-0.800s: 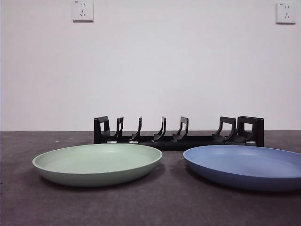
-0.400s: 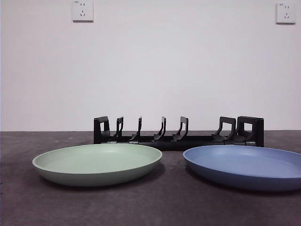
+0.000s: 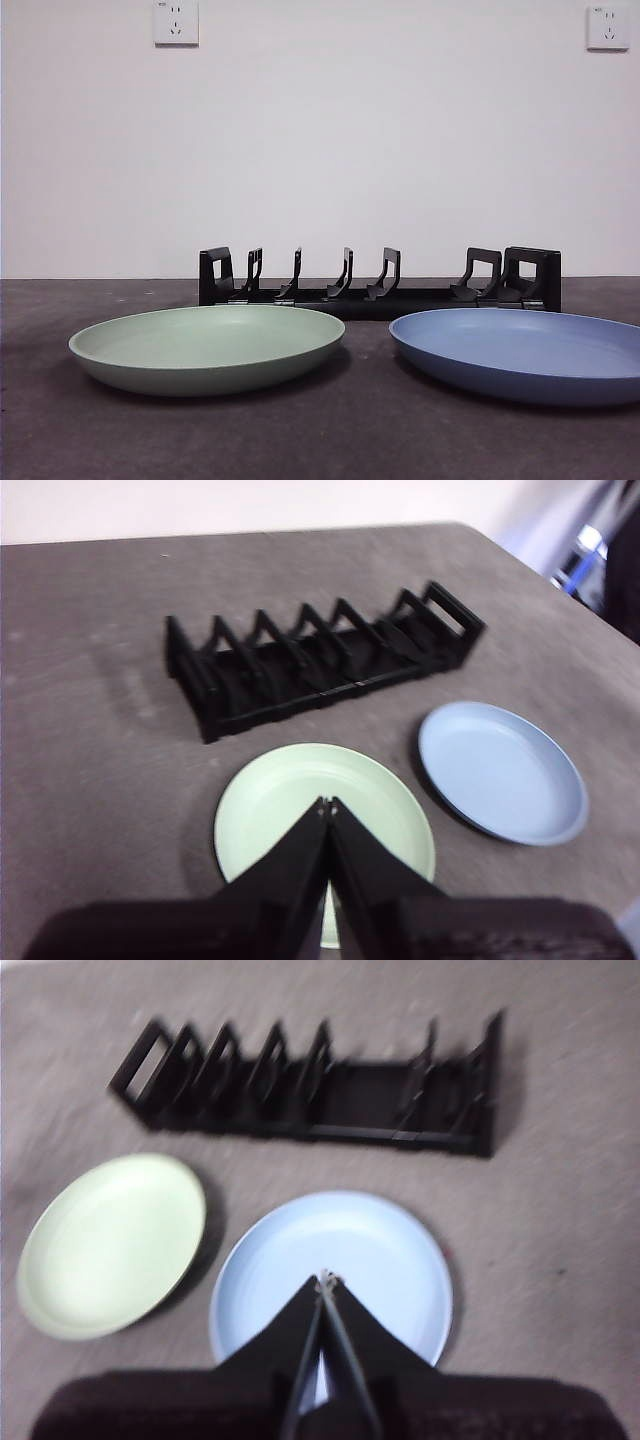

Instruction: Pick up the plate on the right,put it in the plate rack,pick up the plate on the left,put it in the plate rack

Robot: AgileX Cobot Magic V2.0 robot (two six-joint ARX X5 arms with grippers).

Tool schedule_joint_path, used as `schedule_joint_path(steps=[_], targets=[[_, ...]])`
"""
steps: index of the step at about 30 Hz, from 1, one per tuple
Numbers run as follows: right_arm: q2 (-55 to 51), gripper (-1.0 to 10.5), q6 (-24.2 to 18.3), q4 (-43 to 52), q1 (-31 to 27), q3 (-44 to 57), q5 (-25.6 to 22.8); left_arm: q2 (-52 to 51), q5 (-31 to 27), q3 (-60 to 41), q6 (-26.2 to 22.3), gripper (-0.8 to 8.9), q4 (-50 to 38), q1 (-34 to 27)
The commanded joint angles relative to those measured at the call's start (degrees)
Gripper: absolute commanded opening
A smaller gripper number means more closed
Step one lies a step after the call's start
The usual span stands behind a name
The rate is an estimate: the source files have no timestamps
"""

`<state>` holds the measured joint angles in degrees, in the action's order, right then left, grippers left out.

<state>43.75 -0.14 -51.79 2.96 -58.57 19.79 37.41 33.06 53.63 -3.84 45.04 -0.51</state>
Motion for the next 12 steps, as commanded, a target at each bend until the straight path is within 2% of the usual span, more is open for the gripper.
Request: schedule_joint_path(steps=[1, 3, 6, 12], targets=[[2.4, -0.1, -4.2, -3.8, 0.0, -3.3, 1.9, 1.5, 0.4, 3.1, -4.9, -0.07, 2.9, 1.9], [4.1, -0.1, -6.2, -7.3, 0.1, -5.6, 3.0, 2.5, 0.4, 4.7, -6.1, -0.08, 5.2, 3.8], [4.9, -0.1, -6.5, -9.0, 0.1, -6.9, 3.9, 3.7, 0.4, 5.7, -8.0, -0.08, 7.7, 6.3], [4.9, 0.0, -6.5, -9.9, 0.1, -6.9, 3.9, 4.7, 0.4, 5.7, -8.0, 0.23, 7.6, 7.7]])
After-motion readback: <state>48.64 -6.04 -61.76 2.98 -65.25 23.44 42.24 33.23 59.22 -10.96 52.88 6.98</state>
